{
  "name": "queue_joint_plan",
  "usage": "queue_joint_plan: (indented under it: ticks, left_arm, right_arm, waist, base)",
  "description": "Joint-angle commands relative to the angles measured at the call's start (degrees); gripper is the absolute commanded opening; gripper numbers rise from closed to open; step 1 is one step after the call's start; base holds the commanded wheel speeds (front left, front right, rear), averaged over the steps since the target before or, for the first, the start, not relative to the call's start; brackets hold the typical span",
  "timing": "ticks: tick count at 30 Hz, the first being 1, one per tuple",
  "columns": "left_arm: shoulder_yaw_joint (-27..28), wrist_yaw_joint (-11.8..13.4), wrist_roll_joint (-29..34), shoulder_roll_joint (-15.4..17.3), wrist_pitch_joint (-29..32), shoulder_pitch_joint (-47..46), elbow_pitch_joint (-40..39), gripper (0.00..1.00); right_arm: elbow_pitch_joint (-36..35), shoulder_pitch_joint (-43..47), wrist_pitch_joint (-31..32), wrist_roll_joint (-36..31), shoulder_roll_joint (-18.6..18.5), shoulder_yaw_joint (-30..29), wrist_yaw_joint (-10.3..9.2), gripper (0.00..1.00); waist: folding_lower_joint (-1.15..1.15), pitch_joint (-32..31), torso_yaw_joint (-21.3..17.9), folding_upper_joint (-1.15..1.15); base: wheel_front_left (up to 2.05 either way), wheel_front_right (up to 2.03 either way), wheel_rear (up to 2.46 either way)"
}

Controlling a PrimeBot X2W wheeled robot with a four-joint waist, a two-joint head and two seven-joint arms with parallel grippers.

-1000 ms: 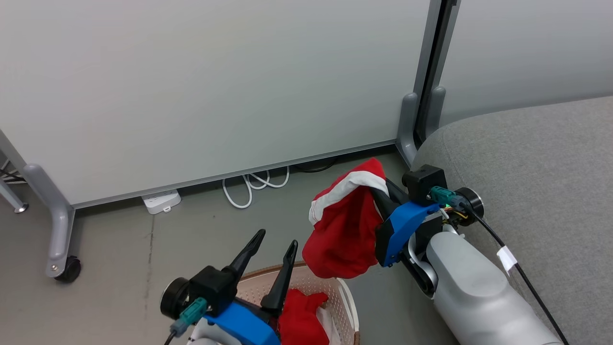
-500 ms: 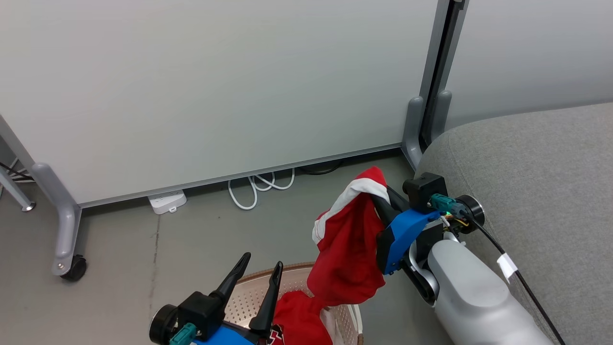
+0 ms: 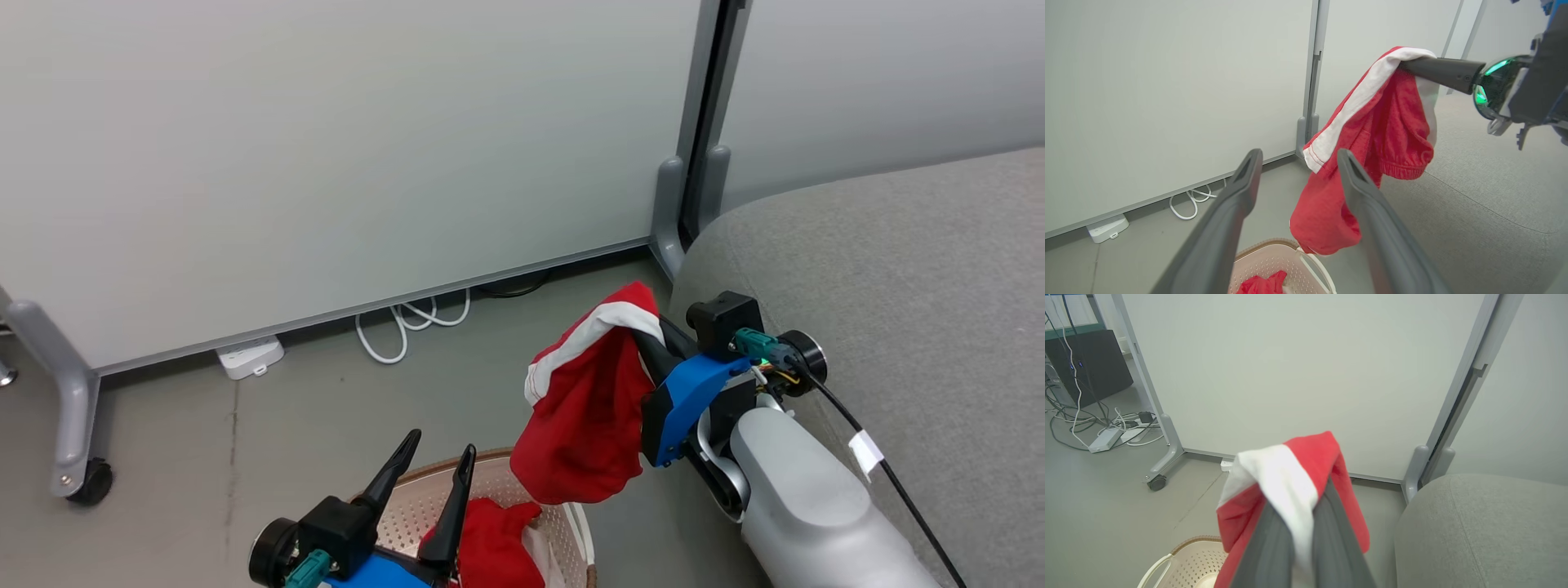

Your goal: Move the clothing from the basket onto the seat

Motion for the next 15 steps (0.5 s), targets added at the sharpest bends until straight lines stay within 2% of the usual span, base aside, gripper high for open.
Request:
queue_joint_plan:
  ticks: [1,15]
  left_arm:
    - [0.44,-0.27,0.37,0.09,-0.17,0.29,-0.01,1.0]
    - [0.86,-0.79,1.01,-0.58,-0.17,-0.51,0.53,1.0]
  right_arm:
    - [-0.28,0.5,-0.1,-0.24,-0.13,-0.22,-0.02,0.0]
    - [-1.88,1.27,0.85,-2.32,-0.36,-2.39,-0.02,0.0]
  waist:
    - [0.0,0.13,-1.19,0.0]
    - [0.0,1.07,-14.46,0.0]
  base:
    - [0.0,0.0,0.0]
    - [0.0,0.0,0.0]
